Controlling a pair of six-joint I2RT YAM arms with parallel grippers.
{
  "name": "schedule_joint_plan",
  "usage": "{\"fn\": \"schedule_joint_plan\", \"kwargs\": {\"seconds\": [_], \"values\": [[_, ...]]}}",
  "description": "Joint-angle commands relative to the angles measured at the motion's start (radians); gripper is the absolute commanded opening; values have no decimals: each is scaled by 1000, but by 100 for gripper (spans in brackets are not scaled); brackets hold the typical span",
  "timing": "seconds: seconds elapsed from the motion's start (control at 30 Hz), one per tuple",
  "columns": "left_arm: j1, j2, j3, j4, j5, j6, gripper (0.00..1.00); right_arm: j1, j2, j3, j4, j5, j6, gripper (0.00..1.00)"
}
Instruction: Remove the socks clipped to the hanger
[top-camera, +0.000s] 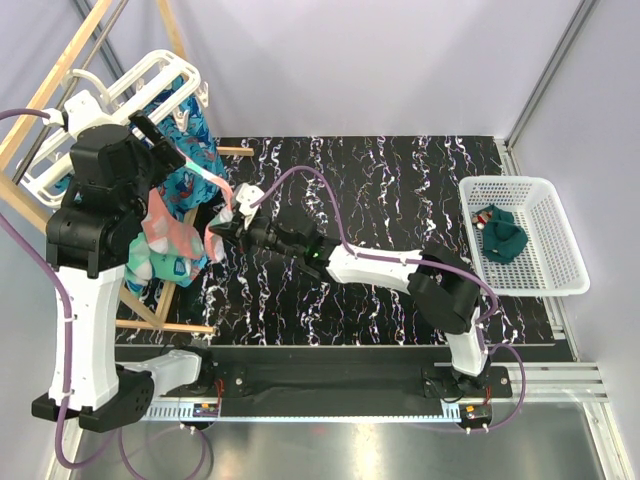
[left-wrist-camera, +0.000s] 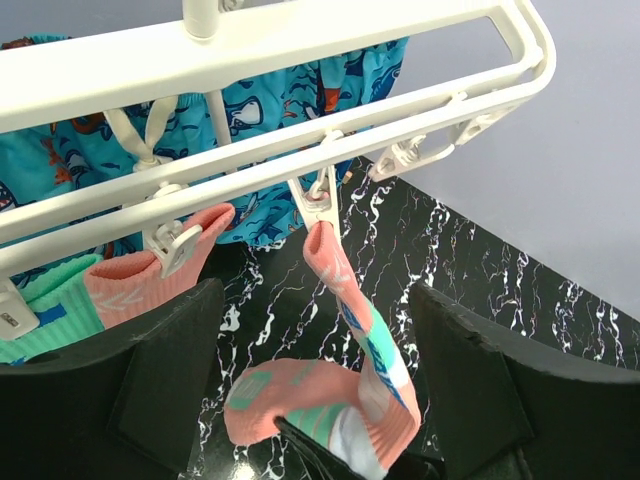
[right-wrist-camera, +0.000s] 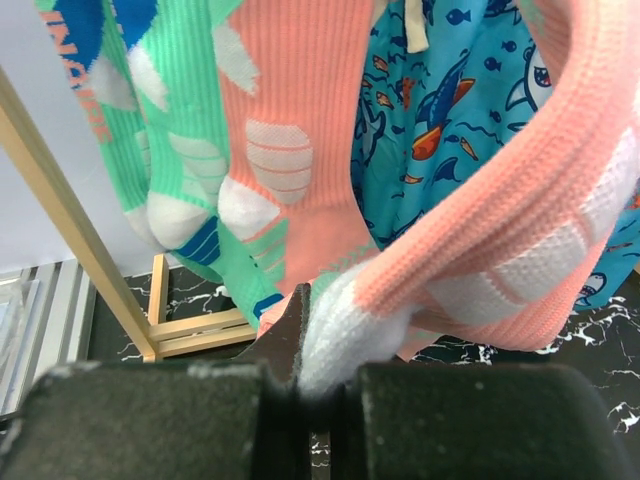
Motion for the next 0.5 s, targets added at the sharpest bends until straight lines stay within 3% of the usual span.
{"fn": "schedule_joint_plan", "kwargs": {"seconds": [0.0,0.47], "values": [[11,8,32,47,-21,-16,79,-7,-75,-10,95,-36,-23,0],[20,19,-29,102,-11,-48,71,-7,-120,-97,156,-97,-53,0]]}}
